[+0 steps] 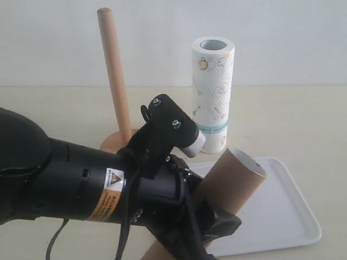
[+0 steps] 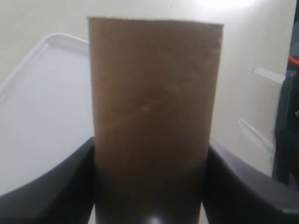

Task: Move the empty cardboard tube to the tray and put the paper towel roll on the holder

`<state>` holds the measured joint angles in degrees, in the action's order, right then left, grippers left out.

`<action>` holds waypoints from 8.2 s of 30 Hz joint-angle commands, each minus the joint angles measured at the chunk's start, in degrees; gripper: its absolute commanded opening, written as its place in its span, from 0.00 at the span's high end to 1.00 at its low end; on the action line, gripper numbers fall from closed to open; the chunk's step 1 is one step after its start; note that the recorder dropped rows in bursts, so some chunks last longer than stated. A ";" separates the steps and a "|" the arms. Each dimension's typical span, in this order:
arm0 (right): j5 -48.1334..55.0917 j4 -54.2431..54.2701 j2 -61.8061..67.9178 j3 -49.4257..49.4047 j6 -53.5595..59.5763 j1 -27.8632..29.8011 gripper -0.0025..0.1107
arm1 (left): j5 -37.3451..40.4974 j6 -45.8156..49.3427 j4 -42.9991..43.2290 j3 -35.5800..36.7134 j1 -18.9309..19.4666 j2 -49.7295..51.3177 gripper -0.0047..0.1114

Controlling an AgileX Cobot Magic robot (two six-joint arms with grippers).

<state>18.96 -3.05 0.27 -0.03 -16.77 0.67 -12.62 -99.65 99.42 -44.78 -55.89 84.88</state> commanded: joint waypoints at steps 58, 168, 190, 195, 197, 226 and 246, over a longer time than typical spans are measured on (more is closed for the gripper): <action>-0.34 -0.31 -0.27 0.03 0.33 0.39 0.98 | 1.19 30.20 -0.02 -29.30 4.05 33.75 0.92; -0.47 -0.31 -0.27 0.03 0.19 0.39 0.98 | 12.62 11.79 -8.94 19.71 4.05 -36.69 0.92; -0.47 -0.31 -0.27 0.03 0.19 0.39 0.98 | 21.94 10.53 -9.22 21.89 4.05 -36.51 0.92; -0.47 -0.31 -0.27 0.03 0.19 0.39 0.98 | 19.77 10.75 -0.35 14.83 4.05 -24.86 0.92; -0.47 -0.31 -0.27 0.03 0.19 0.39 0.98 | 23.02 11.61 0.53 11.94 4.05 -18.25 0.92; -0.34 -0.31 -0.27 0.03 0.19 0.39 0.98 | 12.15 -0.96 0.53 12.25 6.77 -15.46 0.92; -0.34 -0.31 -0.27 0.03 0.19 0.39 0.98 | 29.94 -0.69 -11.60 13.14 9.80 -24.88 0.92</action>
<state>18.96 -3.05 0.27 -0.03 -16.77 0.67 12.62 -99.99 93.94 -32.42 -48.41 64.33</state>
